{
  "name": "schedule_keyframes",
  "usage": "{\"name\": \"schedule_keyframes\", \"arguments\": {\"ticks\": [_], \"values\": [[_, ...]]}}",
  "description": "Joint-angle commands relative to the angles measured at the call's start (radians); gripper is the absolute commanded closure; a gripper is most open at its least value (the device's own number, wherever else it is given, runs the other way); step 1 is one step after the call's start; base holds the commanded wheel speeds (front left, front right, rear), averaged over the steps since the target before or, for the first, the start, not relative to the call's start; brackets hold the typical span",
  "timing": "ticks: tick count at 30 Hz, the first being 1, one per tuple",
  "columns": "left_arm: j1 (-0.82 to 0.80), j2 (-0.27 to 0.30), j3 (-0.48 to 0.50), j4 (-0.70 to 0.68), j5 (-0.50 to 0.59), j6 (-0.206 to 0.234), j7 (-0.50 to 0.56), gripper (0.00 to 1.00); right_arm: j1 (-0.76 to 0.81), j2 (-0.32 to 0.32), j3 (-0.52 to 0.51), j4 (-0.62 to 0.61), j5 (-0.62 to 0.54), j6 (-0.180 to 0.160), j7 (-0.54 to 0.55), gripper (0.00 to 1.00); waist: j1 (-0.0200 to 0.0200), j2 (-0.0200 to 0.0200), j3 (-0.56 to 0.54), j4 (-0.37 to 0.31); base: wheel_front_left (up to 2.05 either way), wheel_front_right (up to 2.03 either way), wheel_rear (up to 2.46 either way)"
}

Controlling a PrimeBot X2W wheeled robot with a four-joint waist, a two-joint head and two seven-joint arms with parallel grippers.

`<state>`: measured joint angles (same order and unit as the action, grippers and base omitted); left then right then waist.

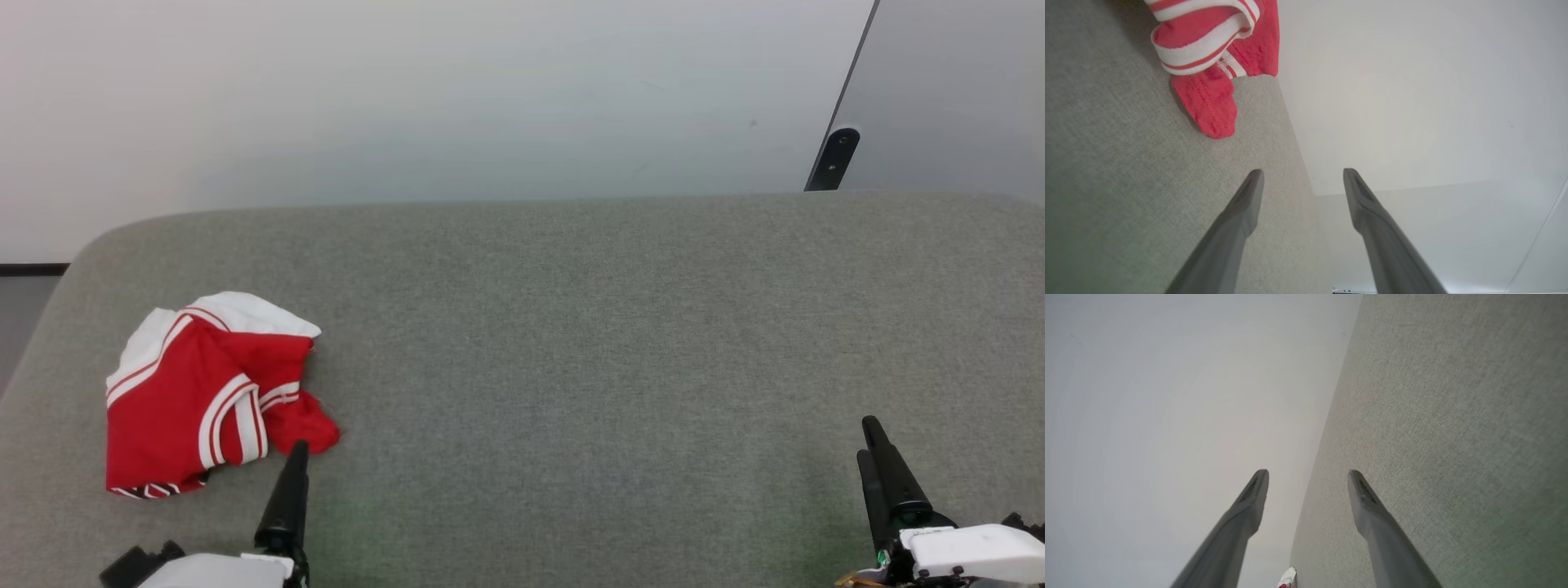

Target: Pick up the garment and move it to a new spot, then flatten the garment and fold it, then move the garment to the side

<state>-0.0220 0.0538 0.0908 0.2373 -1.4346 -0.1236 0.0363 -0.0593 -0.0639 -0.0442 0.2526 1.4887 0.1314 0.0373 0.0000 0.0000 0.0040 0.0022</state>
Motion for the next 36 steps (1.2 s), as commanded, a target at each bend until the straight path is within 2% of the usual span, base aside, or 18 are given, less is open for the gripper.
{"name": "schedule_keyframes", "arguments": {"ticks": [1,6,21,36], "values": [[-0.003,0.004,0.003,-0.022,0.047,-0.004,-0.011,0.0,-0.008,-0.016,0.014,-0.022,-0.037,0.0,-0.012,0.0,0.0,0.0,0.0,0.0,0.0,0.0,0.0],[0.012,0.0,0.005,-0.038,0.177,0.002,-0.032,0.0,-0.007,-0.035,0.038,-0.033,-0.179,0.0,-0.033,0.0,0.0,0.0,-0.001,0.001,0.0,0.0,0.0],[0.054,0.004,-0.04,-0.084,0.542,0.035,-0.09,0.0,0.019,-0.027,0.071,-0.056,-0.57,0.0,-0.083,0.0,0.0,0.0,-0.001,0.003,0.0,0.0,0.0],[0.088,0.022,-0.087,-0.125,0.764,0.077,-0.139,0.0,0.048,-0.007,0.067,-0.109,-0.805,-0.001,-0.121,0.0,0.0,0.0,0.0,0.003,0.0,0.0,0.0]]}}
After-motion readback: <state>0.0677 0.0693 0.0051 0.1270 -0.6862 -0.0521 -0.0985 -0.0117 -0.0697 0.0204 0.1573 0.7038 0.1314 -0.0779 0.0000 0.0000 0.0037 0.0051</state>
